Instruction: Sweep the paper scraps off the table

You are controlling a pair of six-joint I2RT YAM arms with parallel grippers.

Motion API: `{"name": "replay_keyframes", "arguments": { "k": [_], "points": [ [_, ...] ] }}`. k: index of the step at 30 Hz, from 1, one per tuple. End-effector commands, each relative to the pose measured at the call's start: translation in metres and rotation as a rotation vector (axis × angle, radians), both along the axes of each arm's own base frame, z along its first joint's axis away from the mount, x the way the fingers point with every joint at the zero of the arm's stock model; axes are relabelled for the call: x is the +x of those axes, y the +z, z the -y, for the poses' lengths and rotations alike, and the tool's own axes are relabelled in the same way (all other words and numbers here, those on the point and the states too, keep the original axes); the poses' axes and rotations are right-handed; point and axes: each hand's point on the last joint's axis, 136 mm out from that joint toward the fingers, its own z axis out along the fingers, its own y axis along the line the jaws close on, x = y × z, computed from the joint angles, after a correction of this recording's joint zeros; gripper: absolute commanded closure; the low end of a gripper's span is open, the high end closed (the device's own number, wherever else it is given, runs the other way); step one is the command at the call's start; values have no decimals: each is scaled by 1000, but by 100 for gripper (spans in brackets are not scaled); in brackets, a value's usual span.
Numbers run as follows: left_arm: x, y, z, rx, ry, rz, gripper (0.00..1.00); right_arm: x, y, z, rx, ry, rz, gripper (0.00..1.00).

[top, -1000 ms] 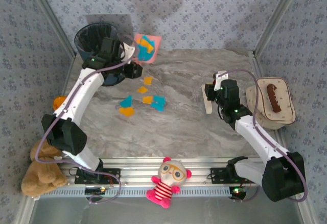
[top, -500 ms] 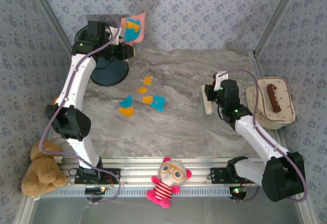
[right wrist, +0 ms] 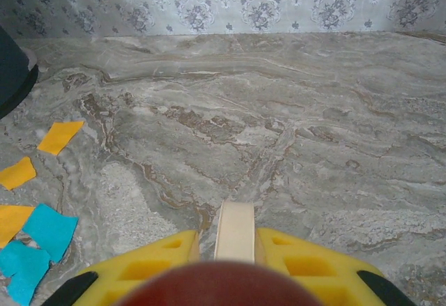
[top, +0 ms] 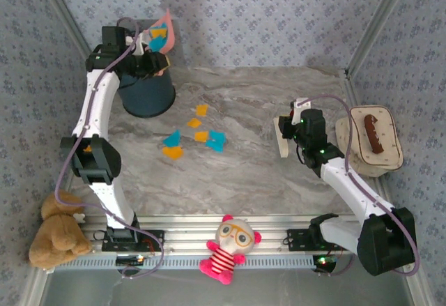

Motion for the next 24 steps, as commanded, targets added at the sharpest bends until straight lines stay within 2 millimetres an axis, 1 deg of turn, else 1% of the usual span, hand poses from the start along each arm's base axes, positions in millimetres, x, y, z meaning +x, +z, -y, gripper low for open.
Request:
{"name": "replay_keyframes", "arguments": {
  "k": [1,6,10,14,16,17,18,24],
  "points": [
    [8,25,-2,-90,14,42,100,1,6,2,27,-12,13,100],
    [16,26,-10,-161,47,30,100,1,3,2,27,-16,6,100],
    [21,26,-8,-229,44,18,100,1,1,2,30,-18,1,100],
    [25,24,-11,-272,68,-2,100,1,0,1,36,-16,-5,100],
    [27,28,-11,-297,73,7,100,1,-2,1,37,-14,-11,100],
    [27,20,-10,-312,76,-17,100,1,-2,1,37,-15,-11,100],
    [28,19,-11,-324,82,-20,100,1,-3,1,36,-15,-13,100],
    [31,24,-11,-394,110,-15,100,0,-4,1,33,-17,-17,100]
  ]
}}
